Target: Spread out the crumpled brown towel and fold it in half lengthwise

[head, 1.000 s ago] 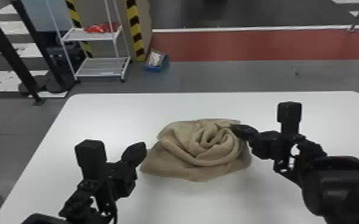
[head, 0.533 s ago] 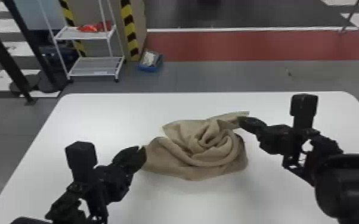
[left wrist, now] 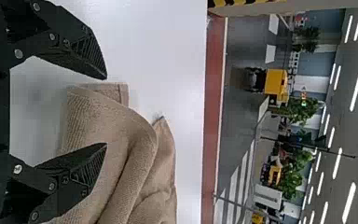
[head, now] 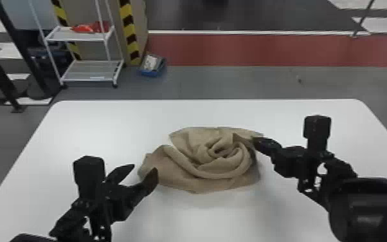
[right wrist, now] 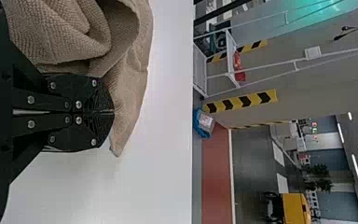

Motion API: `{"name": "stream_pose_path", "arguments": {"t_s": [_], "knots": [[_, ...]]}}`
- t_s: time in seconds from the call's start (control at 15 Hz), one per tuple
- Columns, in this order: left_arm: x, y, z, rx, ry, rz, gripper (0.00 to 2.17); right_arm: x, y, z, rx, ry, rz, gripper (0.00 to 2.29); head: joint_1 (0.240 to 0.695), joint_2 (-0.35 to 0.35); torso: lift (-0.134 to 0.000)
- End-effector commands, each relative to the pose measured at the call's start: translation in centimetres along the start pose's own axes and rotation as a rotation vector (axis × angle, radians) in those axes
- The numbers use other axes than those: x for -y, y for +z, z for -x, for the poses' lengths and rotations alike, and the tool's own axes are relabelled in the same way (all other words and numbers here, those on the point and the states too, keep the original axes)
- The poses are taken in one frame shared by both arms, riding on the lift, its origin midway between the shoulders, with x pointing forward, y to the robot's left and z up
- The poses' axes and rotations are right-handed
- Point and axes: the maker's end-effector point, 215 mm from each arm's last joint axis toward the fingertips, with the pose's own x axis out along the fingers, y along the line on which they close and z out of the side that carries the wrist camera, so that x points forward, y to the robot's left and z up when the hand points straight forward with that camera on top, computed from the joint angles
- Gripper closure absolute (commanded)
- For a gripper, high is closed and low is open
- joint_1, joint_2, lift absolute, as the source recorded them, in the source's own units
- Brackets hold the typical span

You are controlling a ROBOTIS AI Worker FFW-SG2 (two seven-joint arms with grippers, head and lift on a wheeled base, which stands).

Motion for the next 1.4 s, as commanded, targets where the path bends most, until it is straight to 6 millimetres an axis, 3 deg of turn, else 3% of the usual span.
{"name": "stream_pose_path", "arguments": {"t_s": [0.0,0.27,0.47,0.8,0.93,1.13,1.33], "knots": [[0.4,-0.7,-0.6,-0.014,-0.005,-0.012,0.45,0.1,-0.3,0.2,0.000,-0.002,0.000,1.68,0.695,0.004,-0.124],[1.0,-0.6,-1.0,-0.010,-0.014,-0.013,0.71,0.1,0.0,0.3,0.004,-0.002,0.004,1.68,0.695,-0.006,-0.124],[0.5,0.6,-0.5,0.030,0.026,-0.016,1.84,0.1,0.2,0.4,0.010,-0.002,0.007,1.68,0.695,-0.010,-0.124],[1.3,1.5,0.1,0.046,0.006,-0.027,1.90,0.1,0.7,0.9,0.025,-0.001,0.004,1.68,0.695,-0.011,-0.124],[1.2,3.1,1.1,0.080,0.011,-0.030,1.90,0.1,1.6,1.5,0.040,-0.002,0.000,1.68,0.695,-0.013,-0.124],[-0.2,7.2,3.0,0.177,0.031,-0.013,1.90,-0.1,5.2,2.9,0.090,0.007,-0.019,1.68,0.695,-0.010,-0.124],[-0.6,12.6,6.7,0.281,0.021,0.020,1.90,1.0,9.5,6.2,0.134,-0.015,-0.052,1.68,0.695,0.001,-0.124]]}}
